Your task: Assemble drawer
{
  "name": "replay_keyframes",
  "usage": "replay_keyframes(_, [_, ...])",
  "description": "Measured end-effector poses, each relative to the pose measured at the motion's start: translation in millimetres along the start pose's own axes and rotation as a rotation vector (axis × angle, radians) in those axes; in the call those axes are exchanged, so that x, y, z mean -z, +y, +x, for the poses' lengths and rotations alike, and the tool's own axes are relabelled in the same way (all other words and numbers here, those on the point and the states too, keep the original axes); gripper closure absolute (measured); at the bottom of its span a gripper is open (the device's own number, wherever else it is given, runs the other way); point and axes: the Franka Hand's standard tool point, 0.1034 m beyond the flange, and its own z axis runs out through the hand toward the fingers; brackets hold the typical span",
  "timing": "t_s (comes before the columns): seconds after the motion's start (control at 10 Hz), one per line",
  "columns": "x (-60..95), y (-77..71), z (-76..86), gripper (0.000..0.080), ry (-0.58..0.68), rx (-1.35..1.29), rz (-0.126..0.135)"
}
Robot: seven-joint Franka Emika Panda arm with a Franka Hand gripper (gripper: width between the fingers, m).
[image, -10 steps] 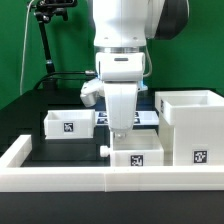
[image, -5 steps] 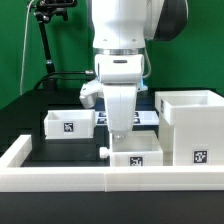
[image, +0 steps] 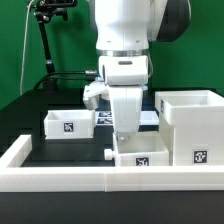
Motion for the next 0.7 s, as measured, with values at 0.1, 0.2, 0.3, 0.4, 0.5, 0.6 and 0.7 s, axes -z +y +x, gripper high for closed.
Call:
replay_keyframes(0.1, [0.0, -0.1, -0.8, 0.0756, 0.0, -0.002, 0.0])
replay_keyframes(0.2, [-0.1, -0.1, -1.0, 0.0756, 0.0, -0.002, 0.0])
replay_keyframes(0.3, [-0.1, -0.2, -1.2, 0.0756, 0.0, -0.003, 0.0])
replay_keyframes(0.4, [-0.2, -0.2, -1.3, 0.0756, 0.0, 0.002, 0.0])
replay_keyframes(0.5, [-0.5, 0.3, -1.7, 0.0755, 0.001, 0.032, 0.0])
replay_keyframes(0.6, [0.0, 1.1, 1.5, 0.0755, 0.003, 0.038, -0.001])
replay_keyframes(0.7, [0.0, 1.3, 5.3, 0.0755, 0.006, 0.043, -0.002])
